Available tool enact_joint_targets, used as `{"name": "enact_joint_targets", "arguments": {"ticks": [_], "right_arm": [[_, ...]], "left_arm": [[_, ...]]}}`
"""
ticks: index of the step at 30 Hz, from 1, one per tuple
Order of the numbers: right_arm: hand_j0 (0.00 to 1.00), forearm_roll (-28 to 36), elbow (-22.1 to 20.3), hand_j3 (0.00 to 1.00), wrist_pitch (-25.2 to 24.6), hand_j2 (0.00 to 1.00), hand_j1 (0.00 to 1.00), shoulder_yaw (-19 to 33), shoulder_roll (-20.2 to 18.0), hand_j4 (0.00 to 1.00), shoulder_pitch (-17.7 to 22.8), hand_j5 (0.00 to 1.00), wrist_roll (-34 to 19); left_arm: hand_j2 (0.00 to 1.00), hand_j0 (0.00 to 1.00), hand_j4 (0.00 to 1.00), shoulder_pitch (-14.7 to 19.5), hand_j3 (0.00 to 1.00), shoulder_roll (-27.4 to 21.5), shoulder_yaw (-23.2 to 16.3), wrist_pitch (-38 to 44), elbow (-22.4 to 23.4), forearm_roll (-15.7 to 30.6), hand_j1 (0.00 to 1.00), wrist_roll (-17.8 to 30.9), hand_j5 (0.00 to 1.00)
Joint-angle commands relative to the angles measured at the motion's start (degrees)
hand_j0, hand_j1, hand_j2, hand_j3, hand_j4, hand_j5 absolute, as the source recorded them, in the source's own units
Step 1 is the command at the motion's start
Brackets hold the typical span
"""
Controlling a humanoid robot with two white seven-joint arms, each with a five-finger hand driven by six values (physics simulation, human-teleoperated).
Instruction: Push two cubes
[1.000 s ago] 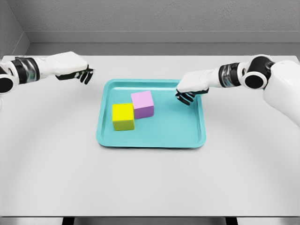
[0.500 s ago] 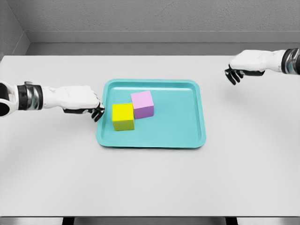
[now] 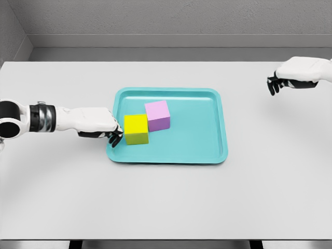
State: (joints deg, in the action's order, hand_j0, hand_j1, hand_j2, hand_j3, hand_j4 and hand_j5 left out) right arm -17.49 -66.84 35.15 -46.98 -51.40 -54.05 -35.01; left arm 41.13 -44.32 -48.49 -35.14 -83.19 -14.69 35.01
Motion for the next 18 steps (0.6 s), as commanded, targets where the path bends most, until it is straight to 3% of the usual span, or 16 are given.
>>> {"name": "enact_joint_targets", "arguments": {"ticks": [1,9,18], "right_arm": [[0.47,0.4,-1.1,0.47,-0.2,0.47,0.47,0.0,-0.8,0.47,0.0,0.47,0.0],[0.53,2.2,-2.8,0.53,-0.2,0.53,0.53,0.0,-1.8,0.53,0.4,0.53,0.0],[0.6,2.1,-2.8,0.6,-0.2,0.6,0.6,-0.3,-1.7,0.6,0.5,0.6,0.0]], "left_arm": [[0.27,0.27,0.27,-0.1,0.27,1.0,0.0,0.1,0.8,0.3,0.27,0.0,0.27],[0.26,0.26,0.26,0.0,0.26,3.8,0.0,0.1,3.8,0.0,0.26,0.0,0.26],[0.26,0.26,0.26,1.0,0.26,7.2,0.1,0.1,10.6,-0.2,0.26,0.0,0.26]]}}
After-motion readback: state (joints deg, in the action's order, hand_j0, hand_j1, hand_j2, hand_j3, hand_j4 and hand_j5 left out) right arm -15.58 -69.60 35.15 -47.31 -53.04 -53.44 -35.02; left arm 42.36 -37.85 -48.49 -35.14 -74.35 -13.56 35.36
